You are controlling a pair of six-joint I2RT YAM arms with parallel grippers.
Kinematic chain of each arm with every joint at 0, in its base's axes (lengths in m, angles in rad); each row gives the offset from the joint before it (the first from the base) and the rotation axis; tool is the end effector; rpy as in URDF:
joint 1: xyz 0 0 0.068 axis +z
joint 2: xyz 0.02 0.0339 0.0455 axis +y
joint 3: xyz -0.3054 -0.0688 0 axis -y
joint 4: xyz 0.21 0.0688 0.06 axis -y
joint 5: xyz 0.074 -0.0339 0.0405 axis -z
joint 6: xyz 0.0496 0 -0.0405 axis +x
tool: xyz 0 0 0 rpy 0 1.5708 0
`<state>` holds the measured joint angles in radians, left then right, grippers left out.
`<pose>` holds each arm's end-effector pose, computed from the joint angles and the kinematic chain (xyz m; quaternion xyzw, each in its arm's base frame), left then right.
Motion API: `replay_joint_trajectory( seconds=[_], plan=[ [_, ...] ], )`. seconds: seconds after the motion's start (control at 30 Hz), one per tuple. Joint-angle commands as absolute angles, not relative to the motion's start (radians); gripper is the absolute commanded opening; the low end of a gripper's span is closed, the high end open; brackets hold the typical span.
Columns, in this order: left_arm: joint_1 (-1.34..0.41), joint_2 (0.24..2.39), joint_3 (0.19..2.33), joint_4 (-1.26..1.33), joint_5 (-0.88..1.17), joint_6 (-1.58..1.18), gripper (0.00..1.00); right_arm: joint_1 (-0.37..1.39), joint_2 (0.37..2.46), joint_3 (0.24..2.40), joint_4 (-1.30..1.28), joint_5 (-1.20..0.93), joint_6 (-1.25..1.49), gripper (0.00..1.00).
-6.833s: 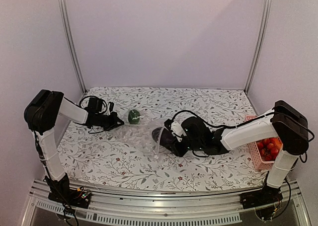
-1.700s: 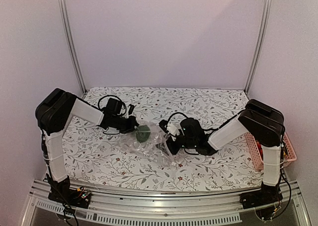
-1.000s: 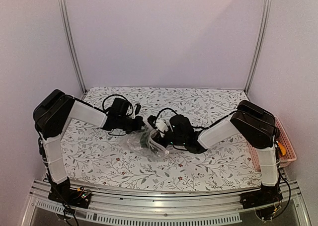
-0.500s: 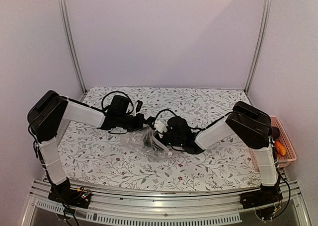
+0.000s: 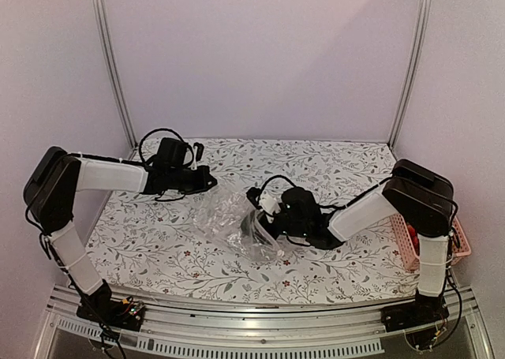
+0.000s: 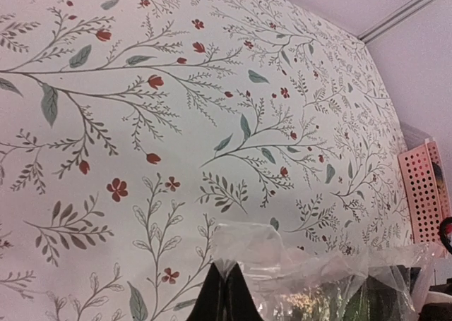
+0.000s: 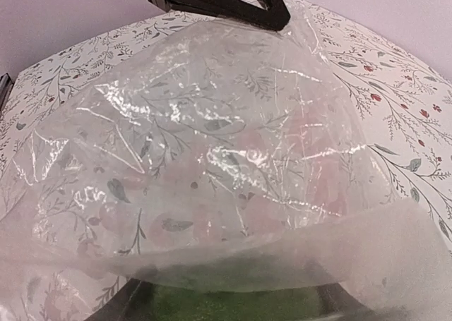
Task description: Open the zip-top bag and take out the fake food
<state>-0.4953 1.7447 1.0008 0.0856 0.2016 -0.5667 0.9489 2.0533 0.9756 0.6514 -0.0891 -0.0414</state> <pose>0.3164 -0.1822 0.2412 0.0124 0.8942 -0.2999 0.3322 0.2448 0.3491 0.1764 -0.4203 0.7275 0.2708 0.4698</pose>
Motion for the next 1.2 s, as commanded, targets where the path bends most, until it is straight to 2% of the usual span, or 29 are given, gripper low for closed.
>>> replay_joint_trajectory(
  seconds=[0.0,0.47,0.8,1.07,1.17],
  plan=[
    [-0.436,1.701,0.987,0.046,0.106,-0.513,0.0,0.953,1.978,0.91,0.639,-0.057,-0.031,0.42],
    [-0.354,1.664,0.958,0.028,0.067,-0.453,0.0,0.953,1.848,0.76,0.661,-0.032,-0.006,0.41],
    [-0.399,1.699,0.949,0.125,0.263,-0.454,0.0,0.953,1.931,0.833,0.653,-0.037,-0.007,0.46],
    [-0.439,1.742,0.962,0.134,0.301,-0.46,0.0,0.953,2.048,0.88,0.631,-0.031,-0.04,0.65],
    [-0.444,1.756,0.976,0.129,0.312,-0.458,0.0,0.953,2.057,0.88,0.632,-0.033,-0.058,0.8]
  ],
)
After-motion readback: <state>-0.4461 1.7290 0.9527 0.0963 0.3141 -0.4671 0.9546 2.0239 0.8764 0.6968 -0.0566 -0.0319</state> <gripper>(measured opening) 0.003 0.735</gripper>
